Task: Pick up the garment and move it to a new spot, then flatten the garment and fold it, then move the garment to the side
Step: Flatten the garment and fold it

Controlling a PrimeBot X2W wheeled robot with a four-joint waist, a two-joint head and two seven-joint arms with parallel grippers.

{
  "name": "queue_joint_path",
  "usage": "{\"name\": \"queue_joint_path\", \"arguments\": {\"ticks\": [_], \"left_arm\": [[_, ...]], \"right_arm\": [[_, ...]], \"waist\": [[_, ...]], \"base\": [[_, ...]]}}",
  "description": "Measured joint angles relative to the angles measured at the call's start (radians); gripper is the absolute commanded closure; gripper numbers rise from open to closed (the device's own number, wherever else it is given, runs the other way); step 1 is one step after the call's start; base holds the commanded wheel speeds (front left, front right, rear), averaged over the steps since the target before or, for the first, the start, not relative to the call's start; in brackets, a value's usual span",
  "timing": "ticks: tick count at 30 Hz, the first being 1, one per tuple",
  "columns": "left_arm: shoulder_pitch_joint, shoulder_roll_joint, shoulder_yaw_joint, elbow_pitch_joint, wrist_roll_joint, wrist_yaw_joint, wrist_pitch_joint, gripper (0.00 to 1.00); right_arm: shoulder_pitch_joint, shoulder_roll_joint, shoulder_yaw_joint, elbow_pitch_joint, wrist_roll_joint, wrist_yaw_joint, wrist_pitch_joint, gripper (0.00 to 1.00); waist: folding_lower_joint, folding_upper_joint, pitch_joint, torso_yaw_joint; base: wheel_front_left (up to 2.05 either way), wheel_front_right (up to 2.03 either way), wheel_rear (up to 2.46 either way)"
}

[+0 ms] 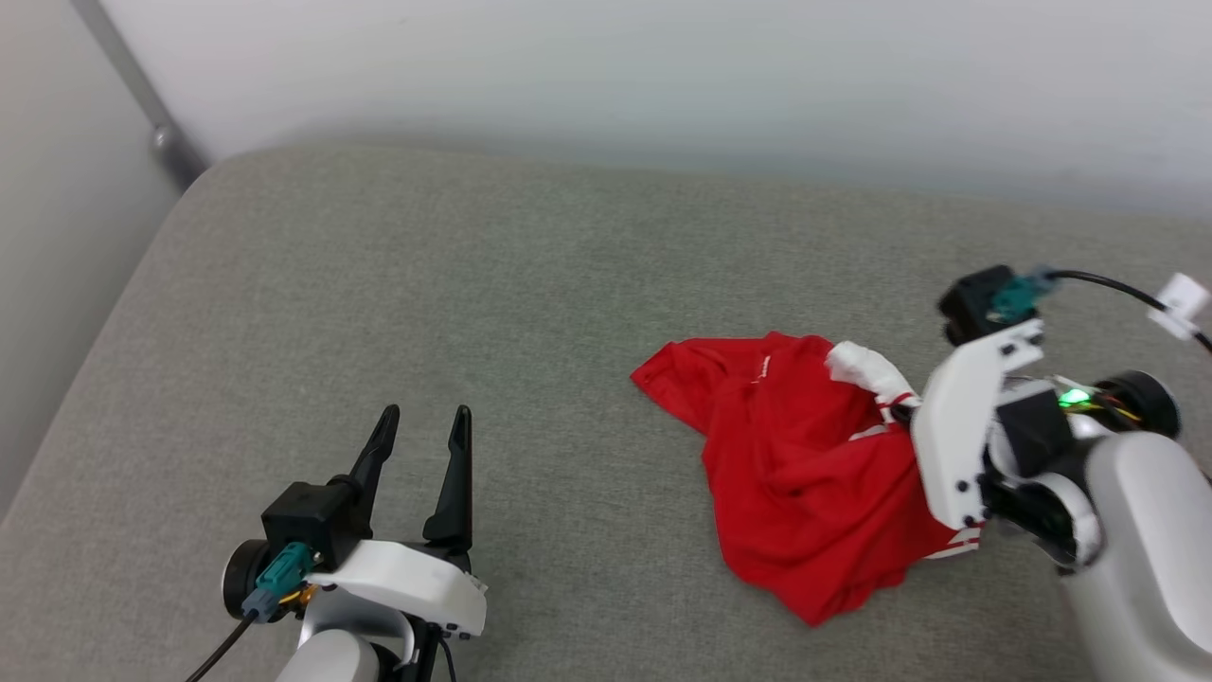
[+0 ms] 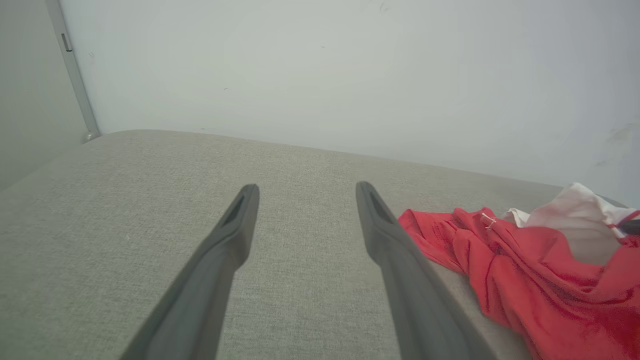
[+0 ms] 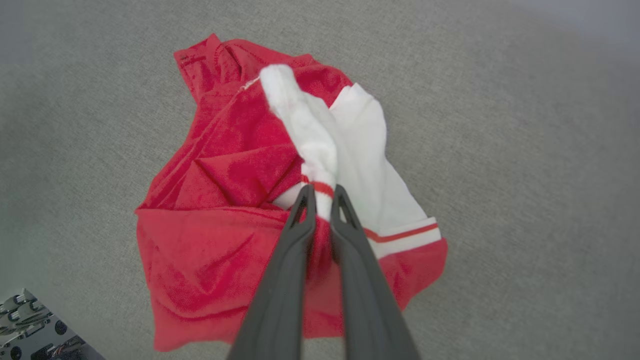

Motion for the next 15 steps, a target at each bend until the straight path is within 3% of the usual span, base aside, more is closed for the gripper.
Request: {"name": "queue_joint_path", "arguments": {"ticks": [5, 12, 13, 14, 15], "left_arm": [[0.018, 0.009, 0.004, -0.006, 0.0, 0.002, 0.0, 0.0], [0.046, 0.021, -0.001, -0.017, -0.002, 0.012, 0.013, 0.0], [0.05, 0.024, -0.001, -0.02, -0.002, 0.014, 0.016, 0.0], [0.055, 0.026, -0.001, -0.024, -0.002, 0.018, 0.021, 0.0], [0.061, 0.028, -0.003, -0.027, -0.002, 0.019, 0.024, 0.0]], "right_arm": [[0.141, 0.019, -0.189, -0.097, -0.021, 0.0, -0.07, 1.0], [0.416, 0.15, -0.504, -0.176, -0.048, 0.0, -0.161, 1.0], [0.451, 0.162, -0.545, -0.175, -0.048, 0.0, -0.175, 0.95], [0.488, 0.171, -0.579, -0.171, -0.049, 0.0, -0.189, 0.71], [0.518, 0.178, -0.606, -0.165, -0.049, 0.0, -0.201, 0.56]], "waist": [[0.0, 0.0, -0.027, -0.039], [0.0, 0.0, -0.071, -0.078], [-0.0001, 0.0, -0.077, -0.082], [-0.0001, 0.0, -0.084, -0.085], [0.0, 0.0, -0.089, -0.088]], "base": [[0.0, 0.0, 0.0], [0.0, 0.0, 0.0], [0.0, 0.0, 0.0], [0.0, 0.0, 0.0], [0.0, 0.0, 0.0]]}}
